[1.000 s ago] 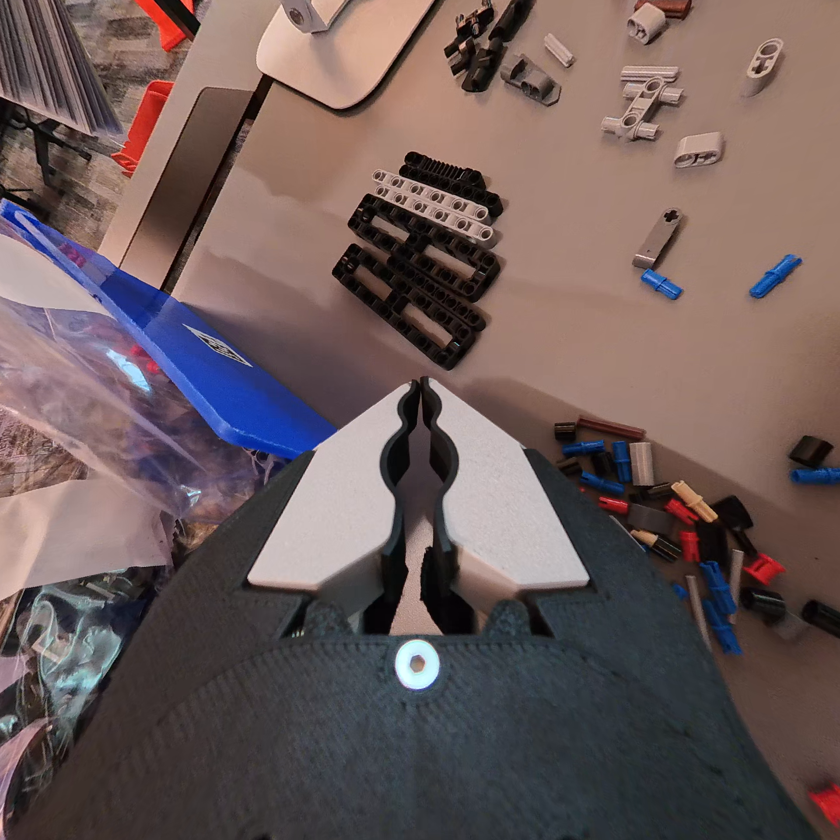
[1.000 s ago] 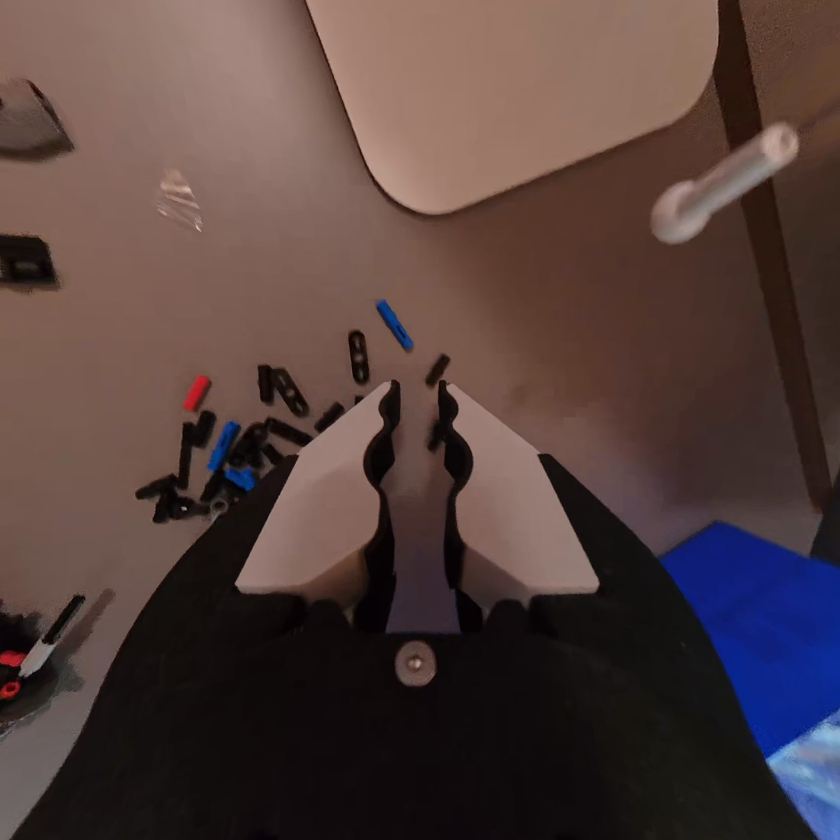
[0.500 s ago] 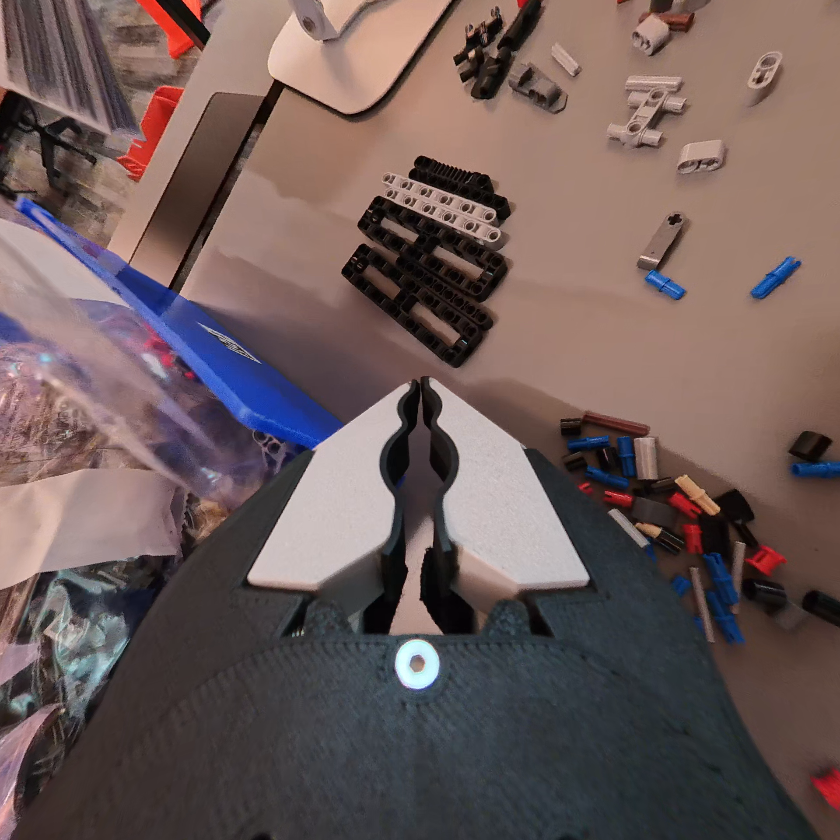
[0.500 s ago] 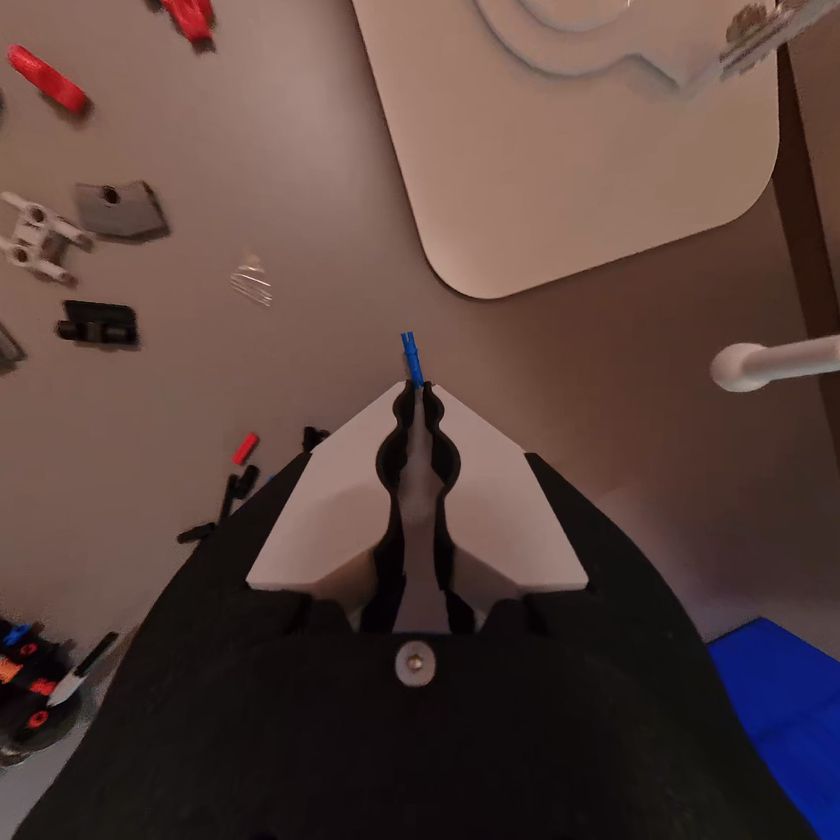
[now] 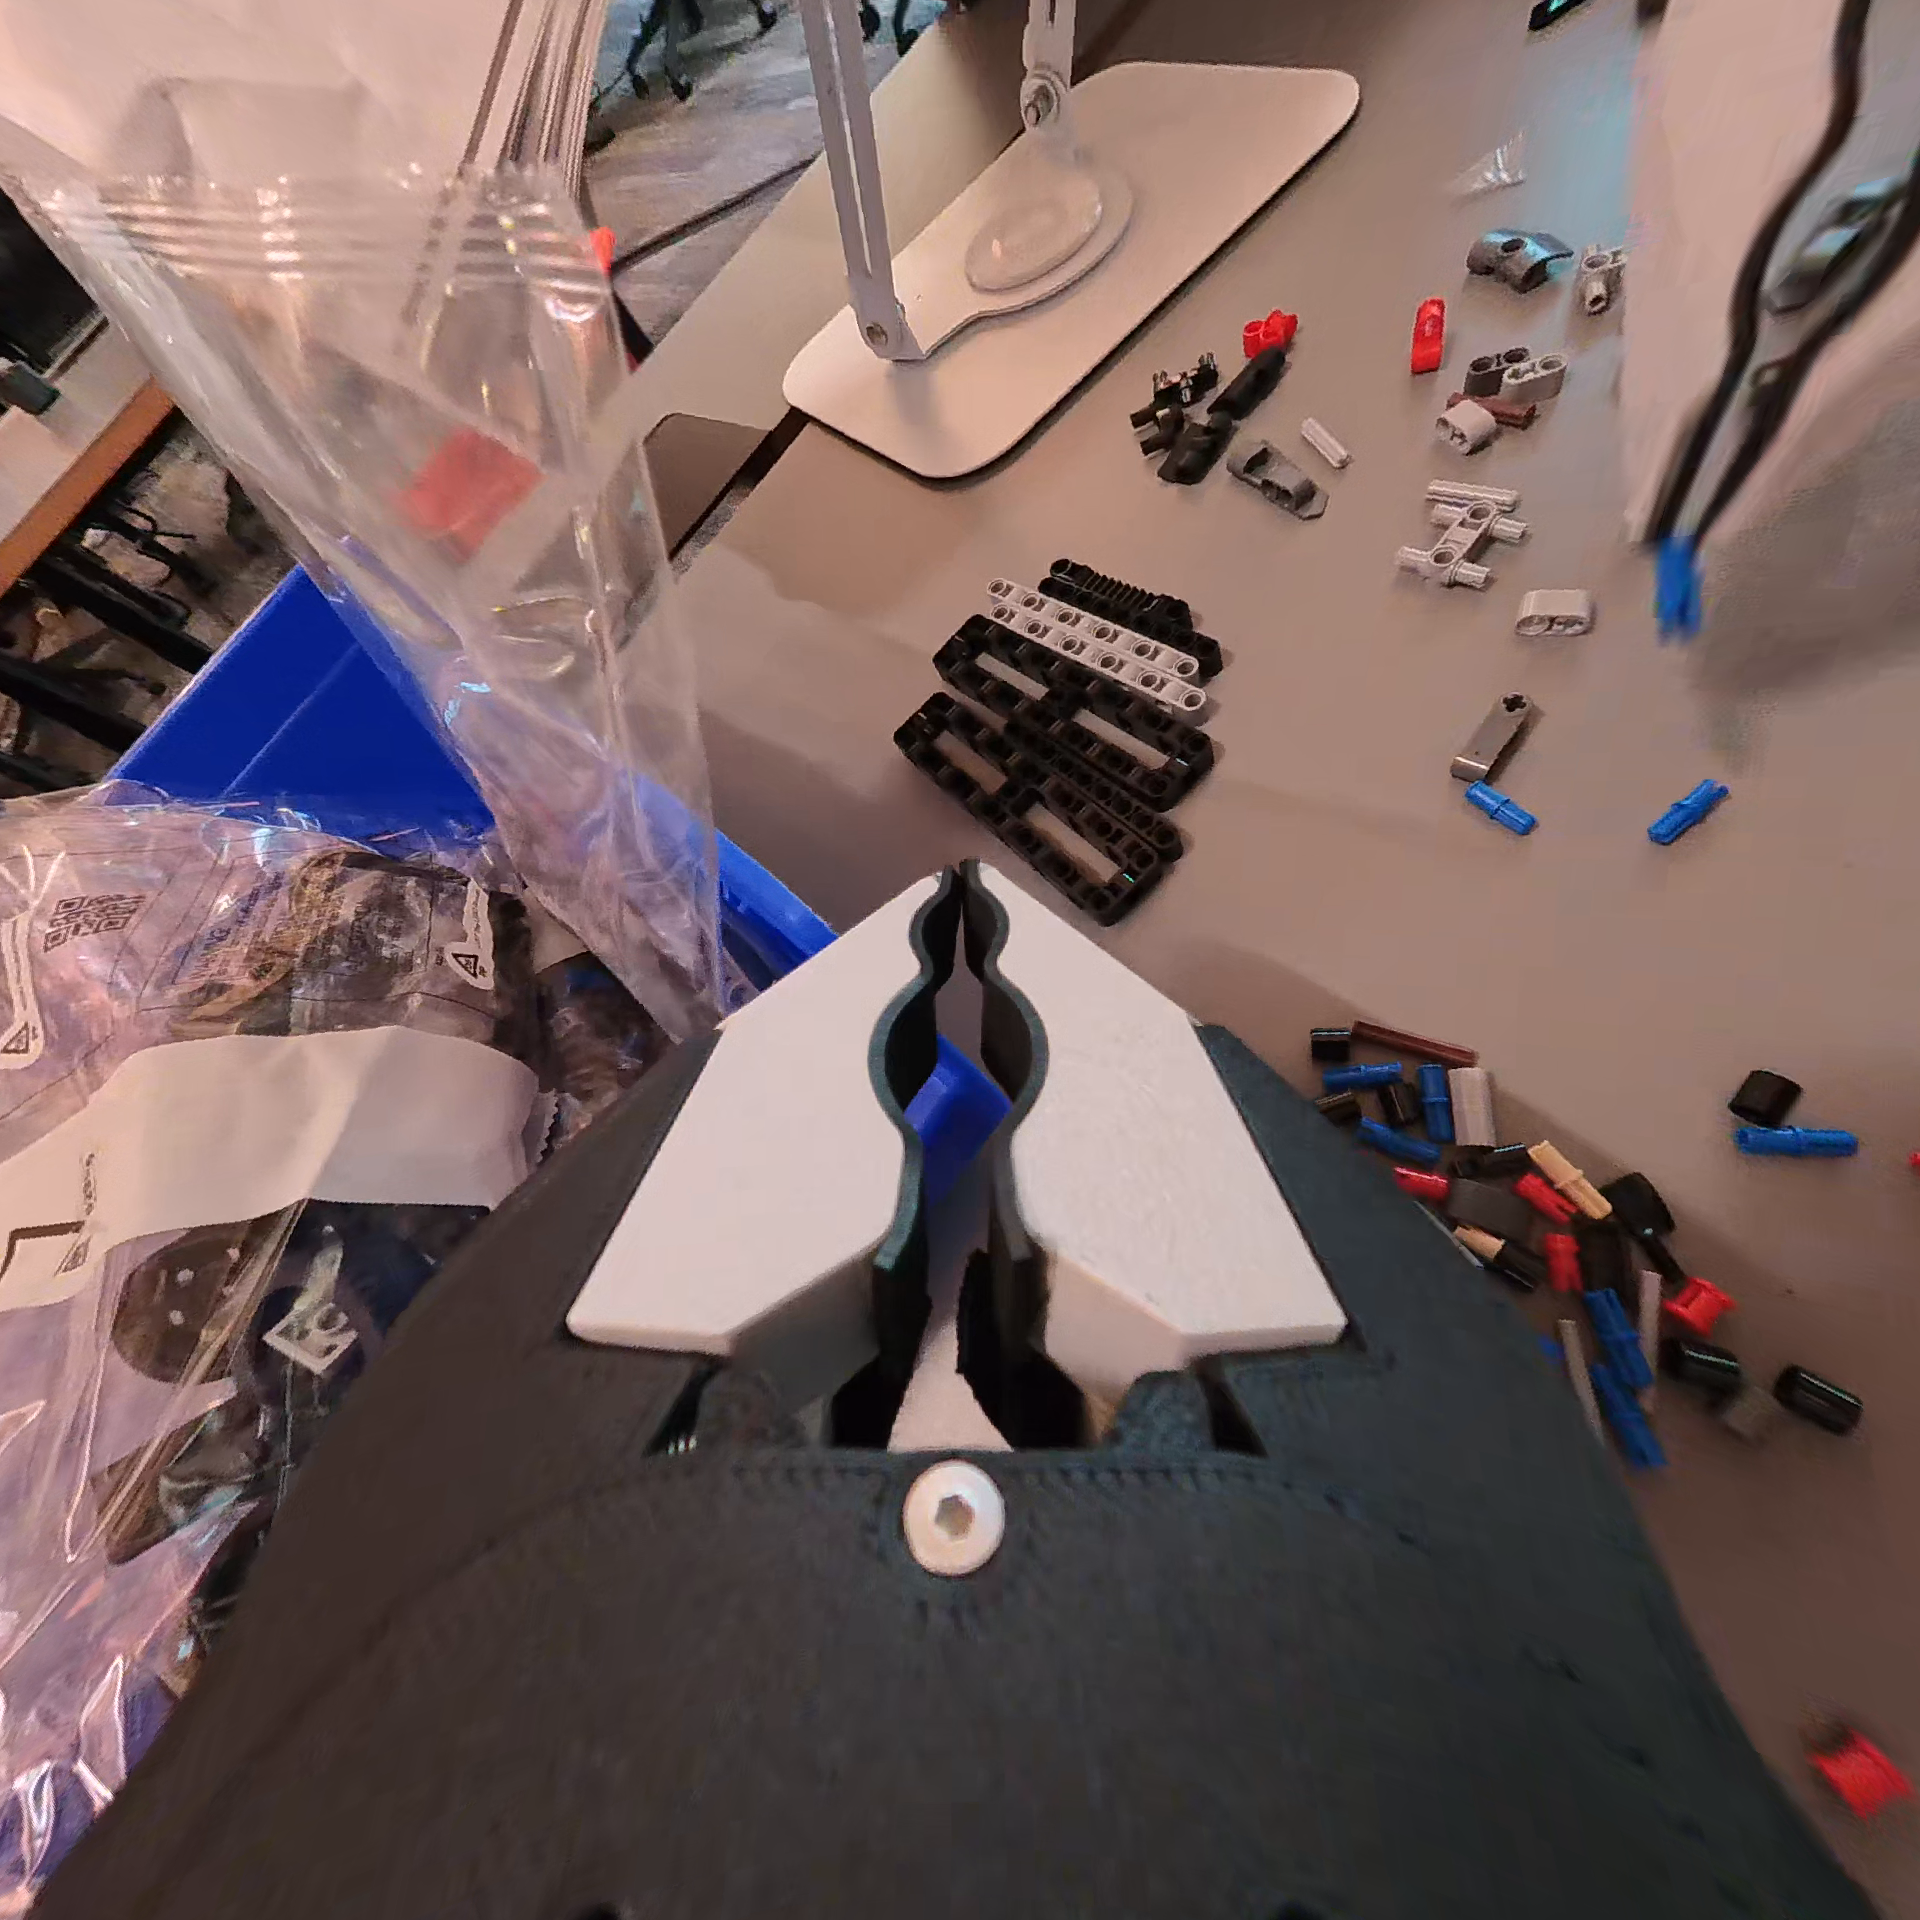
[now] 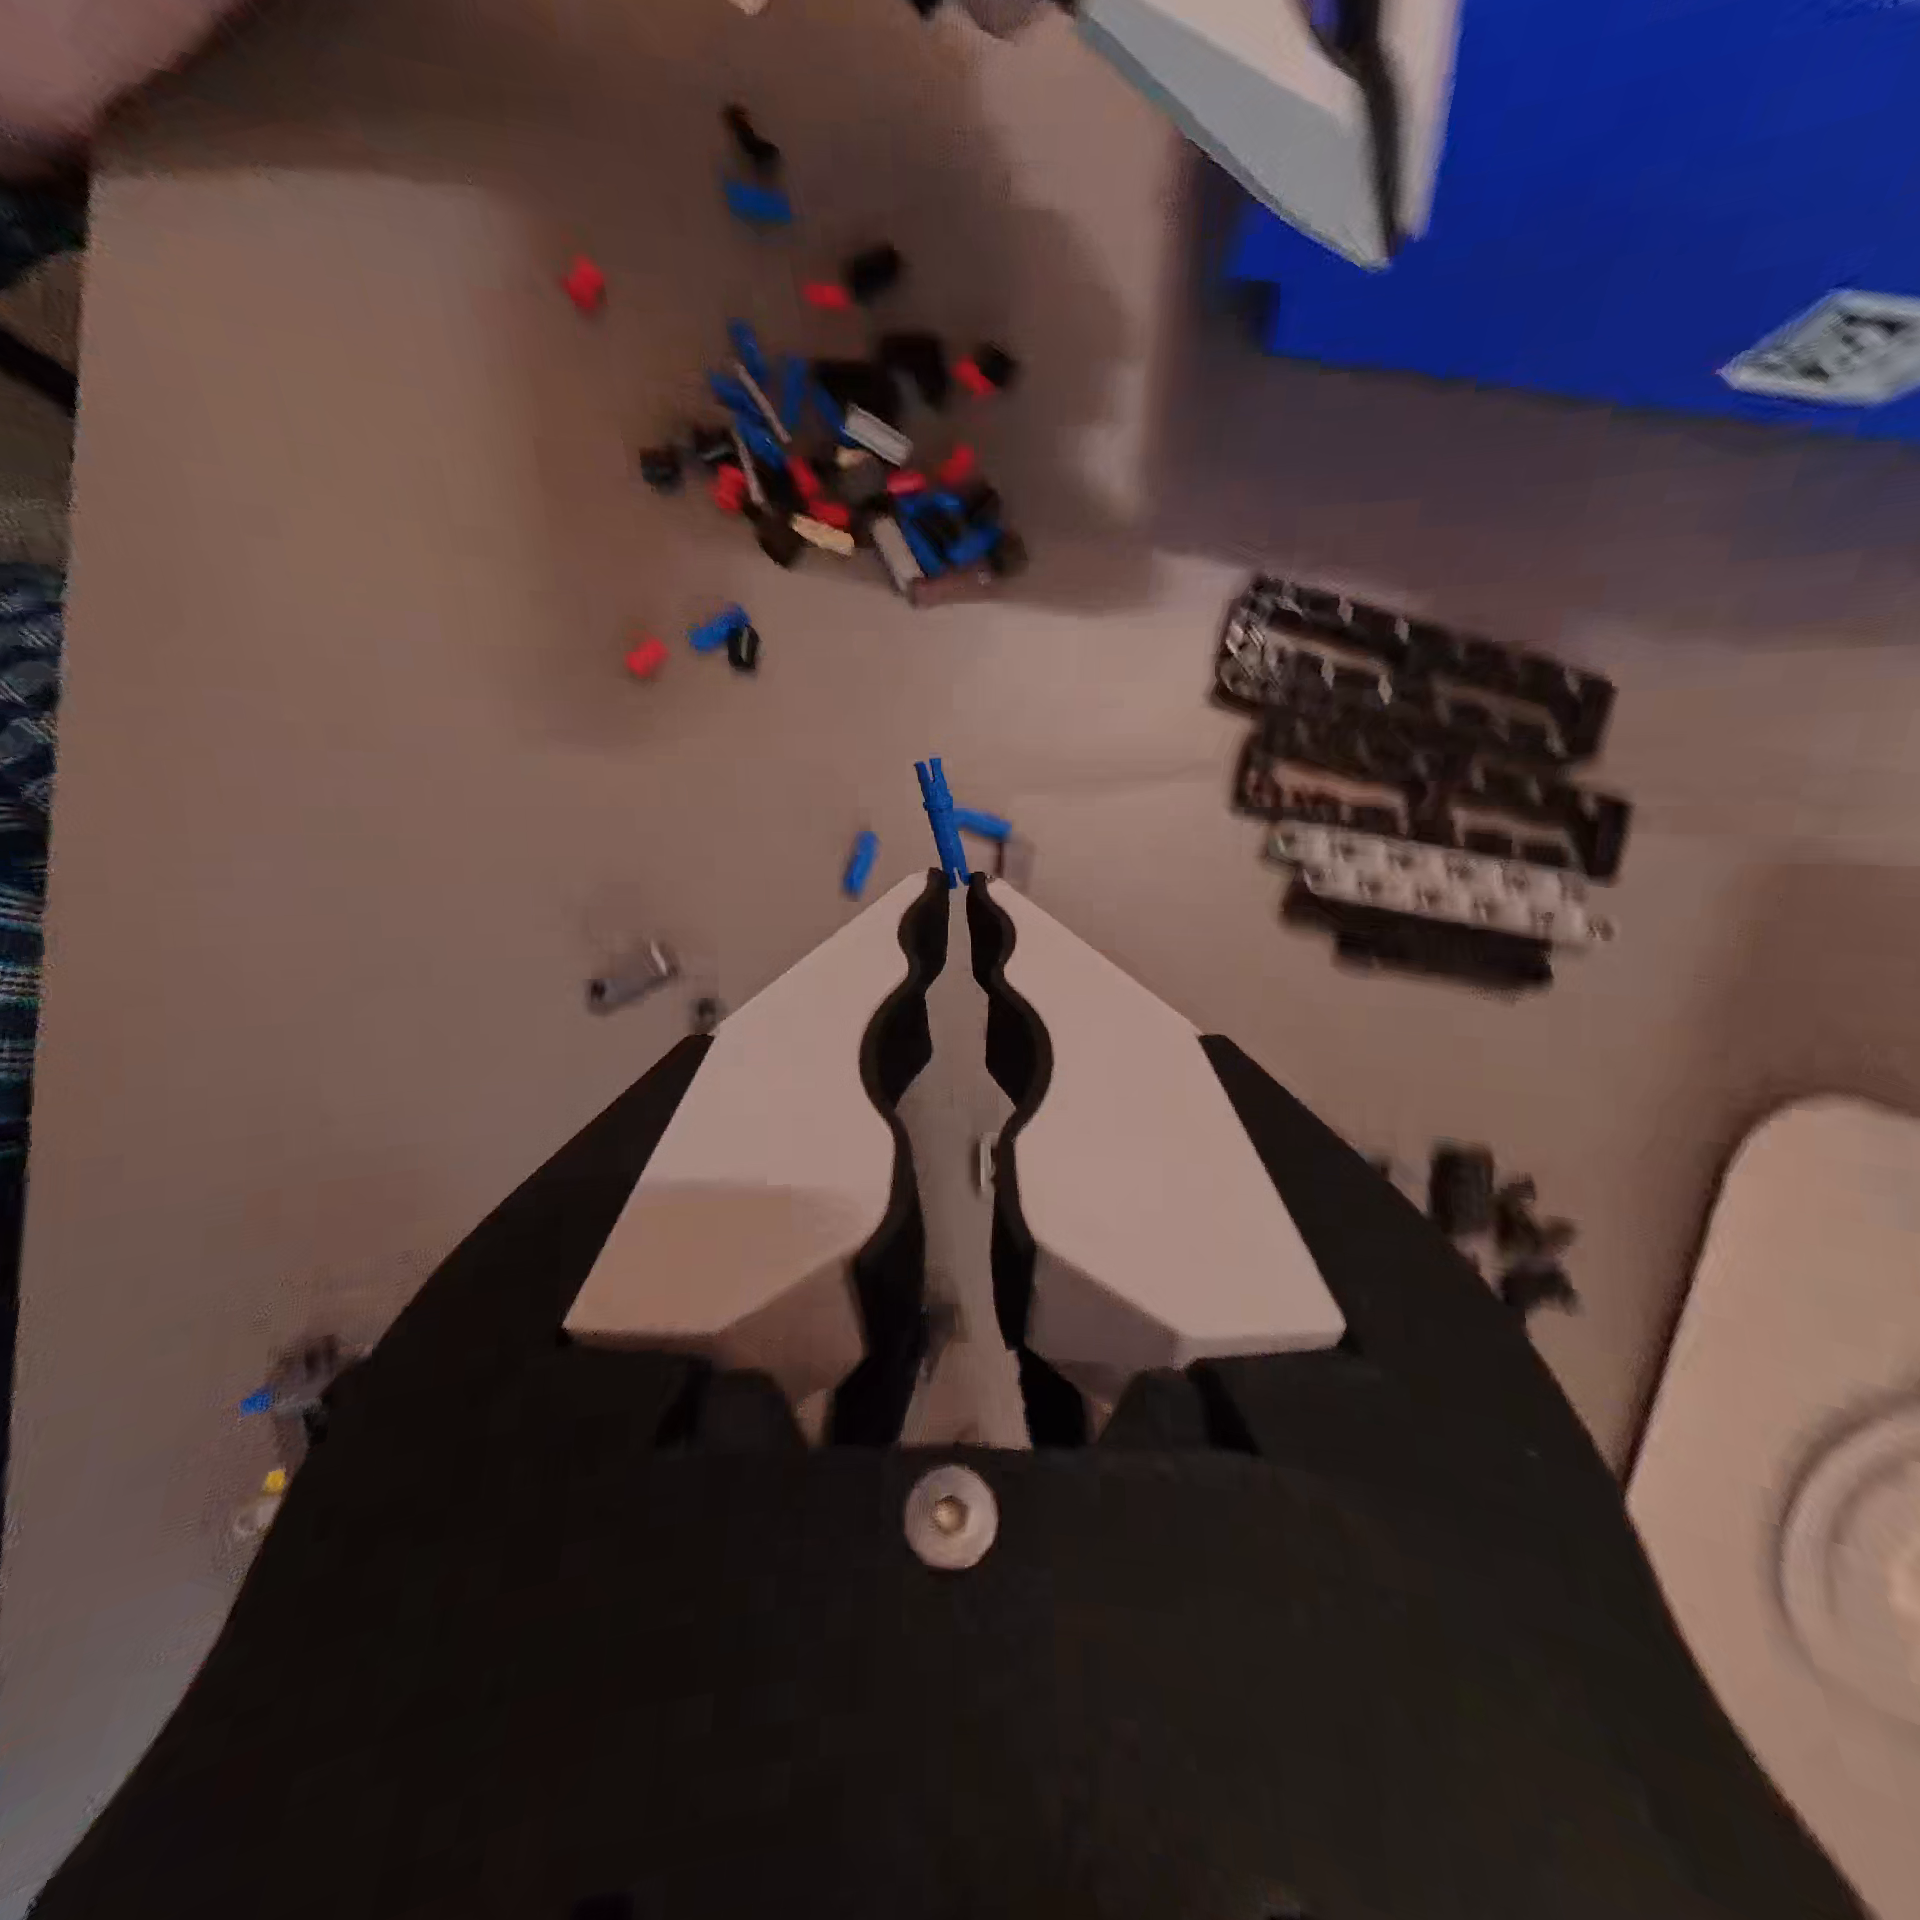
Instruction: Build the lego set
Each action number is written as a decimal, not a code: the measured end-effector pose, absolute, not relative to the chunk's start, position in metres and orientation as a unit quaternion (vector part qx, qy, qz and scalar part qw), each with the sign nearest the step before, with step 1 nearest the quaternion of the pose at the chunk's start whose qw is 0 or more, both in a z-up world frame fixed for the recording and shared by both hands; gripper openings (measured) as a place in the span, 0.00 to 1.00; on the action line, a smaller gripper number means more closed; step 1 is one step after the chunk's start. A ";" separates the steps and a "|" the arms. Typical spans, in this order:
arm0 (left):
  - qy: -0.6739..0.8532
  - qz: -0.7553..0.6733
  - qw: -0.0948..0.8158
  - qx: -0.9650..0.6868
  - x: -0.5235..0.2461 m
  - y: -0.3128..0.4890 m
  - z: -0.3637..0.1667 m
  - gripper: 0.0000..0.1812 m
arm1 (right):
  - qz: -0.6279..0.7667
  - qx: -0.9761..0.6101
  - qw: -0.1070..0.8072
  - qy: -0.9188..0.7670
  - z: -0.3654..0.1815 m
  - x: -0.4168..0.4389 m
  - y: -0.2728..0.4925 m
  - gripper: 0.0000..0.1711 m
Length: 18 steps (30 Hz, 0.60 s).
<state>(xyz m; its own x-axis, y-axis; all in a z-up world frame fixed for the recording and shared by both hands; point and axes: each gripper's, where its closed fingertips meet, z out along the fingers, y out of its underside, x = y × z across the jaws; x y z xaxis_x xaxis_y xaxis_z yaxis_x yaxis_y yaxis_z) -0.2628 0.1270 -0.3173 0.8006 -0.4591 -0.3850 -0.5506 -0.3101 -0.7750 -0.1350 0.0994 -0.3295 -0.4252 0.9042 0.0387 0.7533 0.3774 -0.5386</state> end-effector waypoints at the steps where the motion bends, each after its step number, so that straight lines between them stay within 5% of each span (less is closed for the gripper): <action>1: 0.314 0.048 0.497 -0.808 -0.263 0.127 -0.317 0.00 | 0.215 -0.496 0.161 -0.826 -0.336 -0.146 0.091 0.00; 15: 0.324 0.057 0.495 -0.805 -0.261 0.126 -0.317 0.00 | 0.151 -0.453 0.115 -0.871 -0.386 -0.190 0.038 0.11; 18: 0.322 0.056 0.495 -0.805 -0.261 0.127 -0.317 0.00 | 0.155 -0.461 0.137 -0.863 -0.372 -0.181 0.051 0.05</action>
<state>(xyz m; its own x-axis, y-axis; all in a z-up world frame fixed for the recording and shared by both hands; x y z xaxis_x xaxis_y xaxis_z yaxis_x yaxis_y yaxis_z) -0.2611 0.1267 -0.3172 0.7862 -0.4629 -0.4095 -0.5743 -0.3023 -0.7608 -0.1812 0.0511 -0.3721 -0.5367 0.8387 0.0927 0.7539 0.5259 -0.3938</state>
